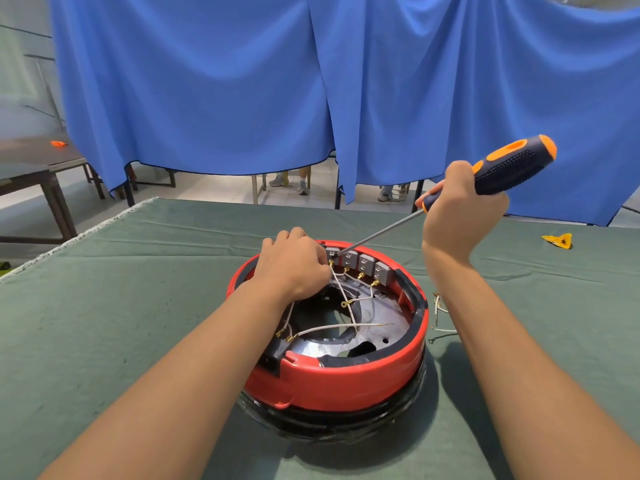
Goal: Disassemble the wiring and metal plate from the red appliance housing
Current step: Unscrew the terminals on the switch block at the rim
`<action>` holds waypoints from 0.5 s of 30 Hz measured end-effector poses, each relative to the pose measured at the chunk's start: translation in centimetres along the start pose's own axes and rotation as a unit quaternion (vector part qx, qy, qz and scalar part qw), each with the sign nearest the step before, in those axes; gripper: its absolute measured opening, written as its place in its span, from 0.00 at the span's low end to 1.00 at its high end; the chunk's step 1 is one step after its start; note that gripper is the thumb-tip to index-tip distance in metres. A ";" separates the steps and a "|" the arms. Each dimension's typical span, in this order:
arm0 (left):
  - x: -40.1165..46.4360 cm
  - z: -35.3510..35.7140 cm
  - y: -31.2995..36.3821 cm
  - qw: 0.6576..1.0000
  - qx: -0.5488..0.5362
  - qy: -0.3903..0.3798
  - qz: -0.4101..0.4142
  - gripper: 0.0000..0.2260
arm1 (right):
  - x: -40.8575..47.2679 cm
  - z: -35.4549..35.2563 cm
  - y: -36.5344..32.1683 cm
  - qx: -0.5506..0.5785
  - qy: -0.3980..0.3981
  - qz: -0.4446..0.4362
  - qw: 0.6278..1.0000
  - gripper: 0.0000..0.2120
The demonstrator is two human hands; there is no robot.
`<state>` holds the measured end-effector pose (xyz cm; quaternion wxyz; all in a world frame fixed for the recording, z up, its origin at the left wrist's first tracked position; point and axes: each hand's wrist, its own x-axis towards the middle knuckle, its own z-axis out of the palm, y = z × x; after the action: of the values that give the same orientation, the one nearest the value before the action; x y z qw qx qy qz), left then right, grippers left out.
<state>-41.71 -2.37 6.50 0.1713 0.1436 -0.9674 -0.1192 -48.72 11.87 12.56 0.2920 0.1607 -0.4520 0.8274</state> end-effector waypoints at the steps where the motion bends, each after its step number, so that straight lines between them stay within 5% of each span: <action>1: 0.0 0.1 0.0 1.000 0.001 0.000 -0.001 0.07 | 0.2 0.1 0.1 -0.004 0.009 0.008 1.000 0.07; 15: 0.8 0.6 0.1 1.000 0.012 0.012 -0.020 0.10 | 3.2 -0.6 2.8 -0.017 0.089 0.111 0.990 0.07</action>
<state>-42.67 -2.39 6.20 0.1792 0.1663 -0.9635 -0.1087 -53.01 12.27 12.13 0.2404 0.0302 -0.4531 0.8579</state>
